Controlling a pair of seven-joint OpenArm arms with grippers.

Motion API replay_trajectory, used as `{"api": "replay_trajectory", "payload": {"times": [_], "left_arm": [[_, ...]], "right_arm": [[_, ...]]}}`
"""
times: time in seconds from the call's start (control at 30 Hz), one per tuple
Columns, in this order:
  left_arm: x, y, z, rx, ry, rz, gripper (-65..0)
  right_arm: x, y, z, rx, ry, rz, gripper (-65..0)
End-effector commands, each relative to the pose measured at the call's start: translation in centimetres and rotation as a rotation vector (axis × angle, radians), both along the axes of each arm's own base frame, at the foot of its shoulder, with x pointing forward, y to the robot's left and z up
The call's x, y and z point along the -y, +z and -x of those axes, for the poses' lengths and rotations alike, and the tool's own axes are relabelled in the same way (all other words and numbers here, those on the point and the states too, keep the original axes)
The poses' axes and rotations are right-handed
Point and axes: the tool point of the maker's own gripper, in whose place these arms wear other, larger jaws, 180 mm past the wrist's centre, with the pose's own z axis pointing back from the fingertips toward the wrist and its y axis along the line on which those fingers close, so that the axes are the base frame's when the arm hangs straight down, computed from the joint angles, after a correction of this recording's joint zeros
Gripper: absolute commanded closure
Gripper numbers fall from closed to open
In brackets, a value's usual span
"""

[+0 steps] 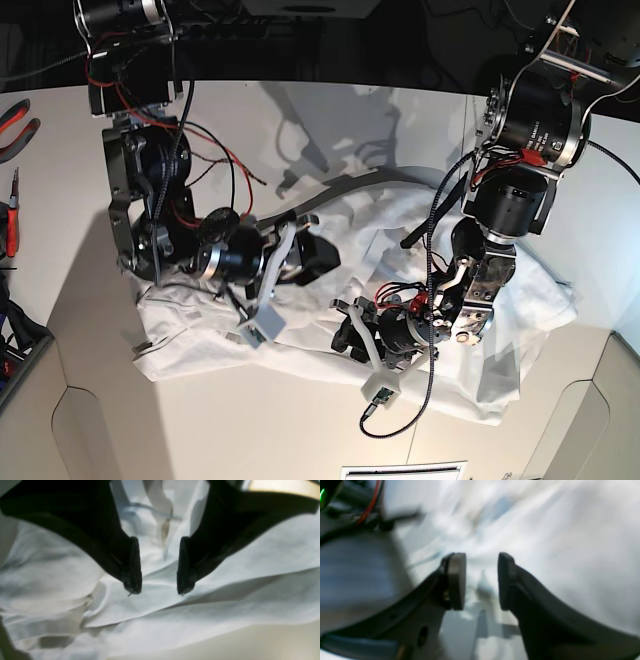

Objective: Layout the t-shirt on the table in an organized manner, then fold the t-shirt properly
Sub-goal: 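Move the right gripper over the shirt and grasp fabric beside the left gripper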

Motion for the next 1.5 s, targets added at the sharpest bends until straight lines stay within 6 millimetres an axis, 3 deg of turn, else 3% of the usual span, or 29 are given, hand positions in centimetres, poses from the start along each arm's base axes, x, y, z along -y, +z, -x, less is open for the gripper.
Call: {"api": "replay_trajectory", "payload": {"times": [0.0, 0.13, 0.27, 0.37, 0.5, 0.57, 0.63, 0.67, 0.77, 0.87, 1.2, 1.47], "left_arm": [[-0.2, 2.5, -1.9, 0.072, 0.017, 0.011, -27.1], [-1.1, 2.4, -2.1, 0.082, 0.025, -0.011, -27.1], [-1.6, 2.6, -2.2, 0.094, 0.031, -0.012, -27.1], [-1.5, 2.7, -2.3, 0.101, 0.031, -0.007, -27.1], [-1.5, 2.7, -2.3, 0.101, 0.031, -0.007, -27.1], [-1.5, 2.7, -2.3, 0.101, 0.031, -0.007, -27.1], [-1.5, 2.7, -2.3, 0.101, 0.031, -0.007, -27.1], [-1.5, 2.7, -2.3, 0.1, 0.031, -0.007, -27.1], [-1.8, 2.5, -2.2, 0.097, 0.034, -0.012, -27.1], [-2.4, 2.0, -1.9, 0.088, 0.038, -0.022, -27.1], [-4.6, 0.2, -0.6, 0.055, 0.057, -0.057, -27.1], [-4.8, 0.2, -0.7, 0.061, 0.06, -0.052, -27.1]], "right_arm": [[0.0, 2.0, -1.9, 0.077, -0.017, -0.008, -21.5], [2.1, 3.3, -5.8, 0.216, -0.086, 0.137, -21.5], [2.7, 4.2, -7.6, 0.321, -0.141, 0.152, -21.5], [3.0, 2.9, -7.9, 0.307, -0.161, 0.157, -21.5], [3.6, -0.5, -7.7, 0.249, -0.17, 0.188, -21.5], [3.8, -2.5, -7.1, 0.194, -0.167, 0.203, -20.4], [3.9, -3.8, -6.3, 0.137, -0.155, 0.219, -3.2], [3.9, -4.2, -5.7, 0.104, -0.144, 0.227, 0.0], [3.6, -4.3, -3.7, -0.014, -0.086, 0.236, 0.0], [3.0, -2.9, -1.8, -0.07, -0.021, 0.23, 0.0], [2.1, 1.5, 4.9, 0.032, -0.002, 0.179, 0.0], [1.9, 1.1, 10.3, -0.001, 0.0, 0.158, 0.0]]}}
